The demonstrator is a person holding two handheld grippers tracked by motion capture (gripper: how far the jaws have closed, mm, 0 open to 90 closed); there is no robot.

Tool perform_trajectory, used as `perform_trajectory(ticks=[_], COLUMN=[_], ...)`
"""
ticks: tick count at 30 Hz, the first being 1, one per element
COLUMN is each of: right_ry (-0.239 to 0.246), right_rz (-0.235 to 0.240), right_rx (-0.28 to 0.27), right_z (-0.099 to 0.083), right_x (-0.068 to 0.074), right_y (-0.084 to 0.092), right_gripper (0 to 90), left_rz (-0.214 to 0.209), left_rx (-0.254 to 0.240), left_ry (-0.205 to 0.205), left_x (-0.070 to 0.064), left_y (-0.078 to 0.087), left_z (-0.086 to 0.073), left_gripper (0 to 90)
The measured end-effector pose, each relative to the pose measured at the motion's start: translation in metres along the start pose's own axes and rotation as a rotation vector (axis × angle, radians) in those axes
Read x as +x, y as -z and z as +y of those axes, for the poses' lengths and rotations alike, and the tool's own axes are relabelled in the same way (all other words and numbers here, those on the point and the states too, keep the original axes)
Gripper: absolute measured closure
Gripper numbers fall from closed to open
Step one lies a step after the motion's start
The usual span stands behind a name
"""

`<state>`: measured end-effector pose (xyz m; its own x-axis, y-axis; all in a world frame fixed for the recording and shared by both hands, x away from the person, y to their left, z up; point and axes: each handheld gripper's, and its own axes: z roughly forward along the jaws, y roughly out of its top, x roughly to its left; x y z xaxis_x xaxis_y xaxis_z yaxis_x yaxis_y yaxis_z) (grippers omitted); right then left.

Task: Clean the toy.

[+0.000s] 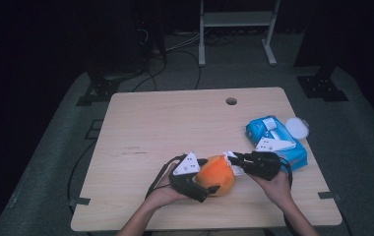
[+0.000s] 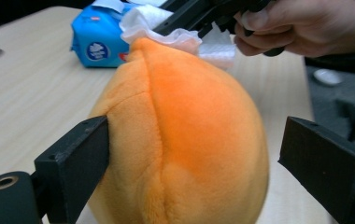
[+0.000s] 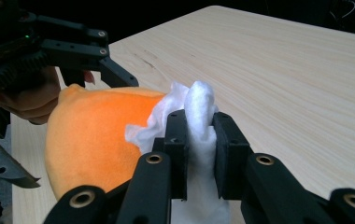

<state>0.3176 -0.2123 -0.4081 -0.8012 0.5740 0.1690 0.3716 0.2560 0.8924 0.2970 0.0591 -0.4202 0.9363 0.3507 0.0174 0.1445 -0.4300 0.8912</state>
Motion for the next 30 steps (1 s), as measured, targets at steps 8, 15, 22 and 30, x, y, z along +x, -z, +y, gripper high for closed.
perform_trajectory(ticks=[8, 15, 22, 30], right_ry=[0.063, 0.104, 0.055, 0.089], right_rz=[-0.001, -0.006, -0.055, -0.001], right_rx=[-0.028, 0.002, 0.039, 0.015], right_z=[0.007, 0.007, -0.002, 0.005], right_x=[0.014, 0.016, -0.001, 0.016], right_y=[0.008, 0.004, 0.008, 0.004], right_gripper=[76.8, 76.7, 77.2, 77.2], left_rz=[0.060, 0.049, 0.058, 0.059], left_rx=[-0.029, -0.029, -0.061, -0.050], left_ry=[0.031, 0.105, 0.155, 0.205], left_x=[0.004, 0.010, 0.015, 0.018], left_y=[0.000, -0.005, -0.006, -0.006], left_z=[-0.005, -0.012, -0.012, -0.015], left_gripper=[25.8, 11.4, 25.5, 10.3])
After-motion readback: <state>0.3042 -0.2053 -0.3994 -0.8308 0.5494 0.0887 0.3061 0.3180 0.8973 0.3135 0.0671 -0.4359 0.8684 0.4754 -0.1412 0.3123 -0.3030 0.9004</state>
